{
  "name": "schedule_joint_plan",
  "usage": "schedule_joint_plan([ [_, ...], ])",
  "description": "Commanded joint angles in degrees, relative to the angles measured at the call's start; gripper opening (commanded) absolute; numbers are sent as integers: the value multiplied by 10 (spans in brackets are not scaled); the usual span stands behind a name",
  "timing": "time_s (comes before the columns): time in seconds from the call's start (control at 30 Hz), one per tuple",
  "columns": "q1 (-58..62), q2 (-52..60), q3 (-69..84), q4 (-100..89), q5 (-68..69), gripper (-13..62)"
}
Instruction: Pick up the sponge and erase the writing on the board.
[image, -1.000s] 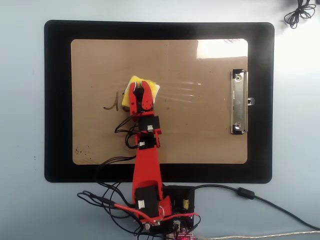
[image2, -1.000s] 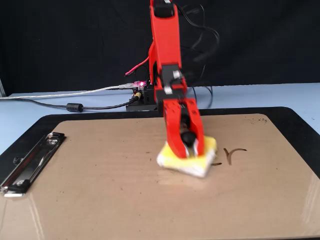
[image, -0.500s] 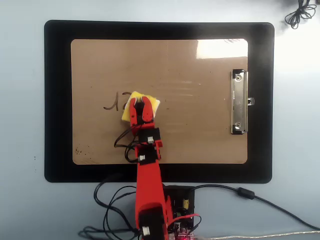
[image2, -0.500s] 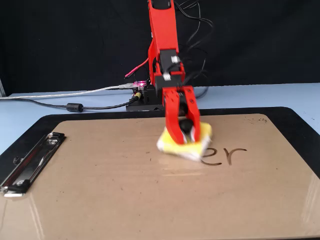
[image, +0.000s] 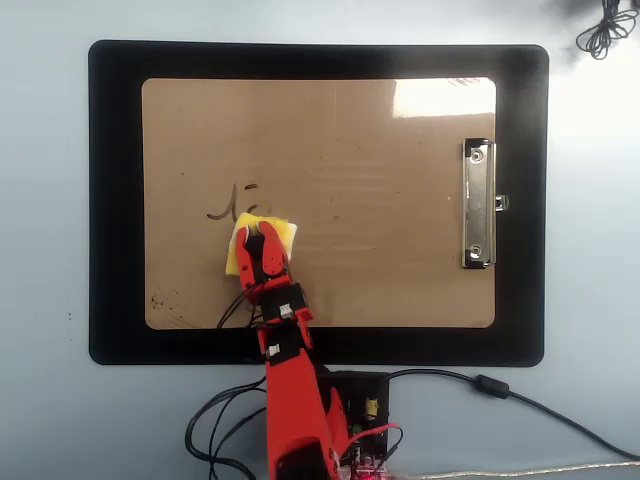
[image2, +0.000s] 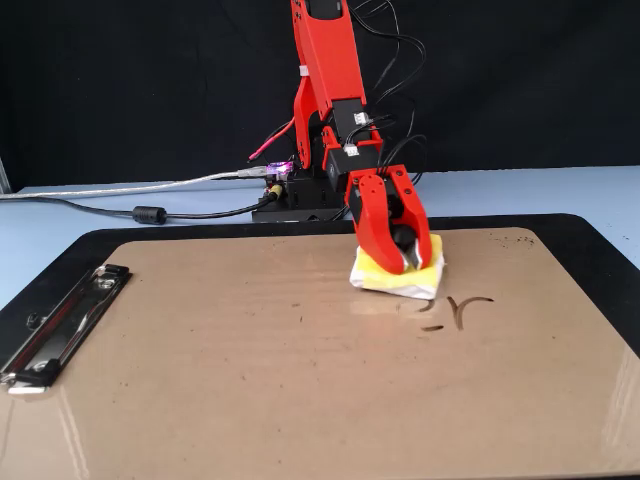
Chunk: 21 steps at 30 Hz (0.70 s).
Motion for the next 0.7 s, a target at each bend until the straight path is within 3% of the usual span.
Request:
schedule_joint_plan([
  [0.0,-10,-97,-102,-24,-13,-79],
  [0.1,-8,-225,-232,-32,-15,-79],
  [0.17,-7,-231,-241,-33,-18,-79],
  [0.37,1,61,62,-33,-18,-79],
  [0.43,20,96,86,-32,-18,-79],
  [0.53,28,28,34,-34,-16,-79],
  [0.67,50,-206,-214,-34,-17,-79],
])
